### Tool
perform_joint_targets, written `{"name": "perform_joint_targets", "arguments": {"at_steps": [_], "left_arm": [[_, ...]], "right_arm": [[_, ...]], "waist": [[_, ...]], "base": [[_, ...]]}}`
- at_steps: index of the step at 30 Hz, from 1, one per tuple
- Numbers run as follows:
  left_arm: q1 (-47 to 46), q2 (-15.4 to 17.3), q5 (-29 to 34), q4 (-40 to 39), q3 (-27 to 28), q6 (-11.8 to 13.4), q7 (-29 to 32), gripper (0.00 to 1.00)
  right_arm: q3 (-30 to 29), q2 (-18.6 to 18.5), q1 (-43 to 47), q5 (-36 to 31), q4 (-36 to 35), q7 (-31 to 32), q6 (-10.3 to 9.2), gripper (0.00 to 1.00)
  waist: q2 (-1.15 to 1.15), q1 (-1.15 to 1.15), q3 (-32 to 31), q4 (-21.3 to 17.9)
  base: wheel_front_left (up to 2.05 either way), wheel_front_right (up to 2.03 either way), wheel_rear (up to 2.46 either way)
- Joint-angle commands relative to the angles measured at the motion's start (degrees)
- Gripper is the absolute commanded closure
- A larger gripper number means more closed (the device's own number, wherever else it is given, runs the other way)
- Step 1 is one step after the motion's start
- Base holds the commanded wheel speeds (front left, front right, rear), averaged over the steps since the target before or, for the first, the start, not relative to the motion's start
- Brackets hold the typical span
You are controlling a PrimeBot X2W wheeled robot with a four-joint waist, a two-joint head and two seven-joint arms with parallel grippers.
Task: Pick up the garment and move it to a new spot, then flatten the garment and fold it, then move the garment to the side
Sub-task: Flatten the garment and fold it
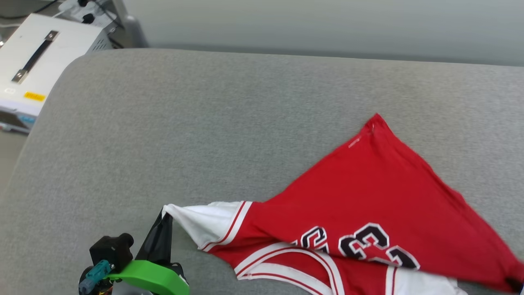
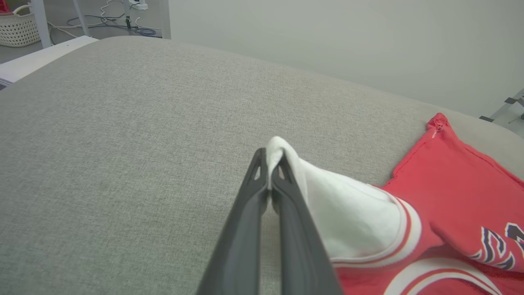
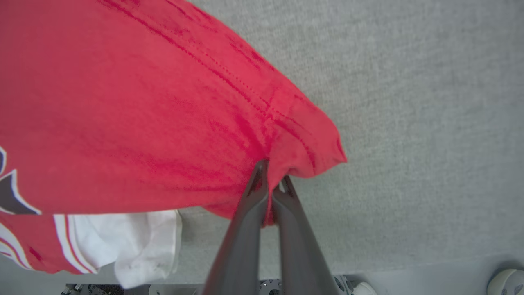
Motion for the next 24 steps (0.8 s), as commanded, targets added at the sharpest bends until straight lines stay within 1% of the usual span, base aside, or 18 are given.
{"name": "perform_joint_targets", "arguments": {"at_steps": [1, 4, 6, 7, 8, 9, 10, 14, 15, 16, 18, 22, 24], "left_arm": [[0.68, 0.6, -0.53, 0.01, 0.11, 0.2, 0.34, 1.0], [0.75, 0.81, -0.69, 0.57, -0.12, 0.07, 0.63, 1.0], [0.81, 0.92, -0.77, 0.91, -0.25, 0.02, 0.69, 1.0], [0.86, 0.96, -0.81, 1.07, -0.3, 0.02, 0.69, 1.0], [0.89, 0.97, -0.85, 1.2, -0.35, 0.02, 0.69, 1.0], [0.94, 0.99, -0.89, 1.38, -0.44, 0.01, 0.75, 1.0], [0.98, 0.99, -0.93, 1.52, -0.59, -0.04, 0.81, 1.0], [0.78, 1.22, -0.92, 1.82, -1.11, -0.22, 1.09, 1.0], [0.76, 1.29, -0.92, 1.82, -1.22, -0.24, 1.17, 1.0], [0.78, 1.36, -0.93, 1.87, -1.44, -0.28, 1.28, 1.0], [0.89, 1.4, -0.94, 1.84, -1.66, -0.28, 1.35, 1.0], [0.5, 1.2, -0.97, 1.6, -2.0, -0.18, 1.17, 1.0], [0.06, 1.03, -0.99, 1.47, -2.3, -0.21, 1.1, 1.0]], "right_arm": [[-1.12, 2.63, 3.3, -0.89, -1.98, -0.35, -0.04, 1.0], [-2.9, 8.6, 9.31, -1.86, -4.87, -1.36, -0.04, 1.0], [-3.21, 10.9, 12.59, -1.75, -5.48, -1.84, -0.04, 1.0], [-3.19, 11.49, 13.75, -1.42, -5.45, -2.9, -0.04, 1.0], [-3.26, 11.75, 14.36, -1.25, -5.3, -4.33, -0.04, 0.75], [-3.14, 11.93, 14.87, -0.85, -4.91, -5.84, -0.04, 0.1], [-2.85, 12.05, 15.3, -0.4, -4.61, -8.17, -0.04, 0.0], [-2.48, 12.16, 14.49, -0.65, -4.05, -19.81, -0.04, 0.0], [-2.47, 12.17, 13.68, -1.19, -4.23, -23.49, -0.04, 0.0], [-1.86, 11.75, 12.31, -2.92, -4.32, -29.4, -0.04, 0.0], [-1.41, 11.29, 10.39, -3.63, -4.18, -35.21, -0.04, 0.0], [1.39, 8.72, 5.32, -4.35, -2.23, -44.43, -0.04, 0.0], [3.36, 7.33, 2.32, -3.92, -0.1, -46.48, -0.04, 0.0]], "waist": [[0.0, 0.0, -2.15, -3.04], [0.0, 0.0, -2.38, -3.29], [0.0, 0.0, -2.58, -3.44], [0.0, 0.0, -2.61, -3.54], [0.0, 0.0, -2.67, -3.63], [0.0, 0.0, -2.87, -3.71], [0.0, 0.0, -3.03, -3.72], [0.0, 0.0, -3.63, -3.62], [0.0, 0.0, -3.78, -3.58], [0.0, 0.0, -4.28, -3.44], [0.0, 0.0, -4.56, -3.27], [0.0, 0.0, -4.31, -2.67], [0.0, 0.0, -3.82, -2.14]], "base": [[0.0, 0.0, 0.0], [0.0, 0.0, 0.0], [0.0, 0.0, 0.0], [0.0, 0.0, 0.0], [0.0, 0.0, 0.0], [0.0, 0.0, 0.0], [0.0, 0.0, 0.0], [0.0, 0.0, 0.0], [0.0, 0.0, 0.0], [0.0, 0.0, 0.0], [0.0, 0.0, 0.0], [0.0, 0.0, 0.0], [0.0, 0.0, 0.0]]}}
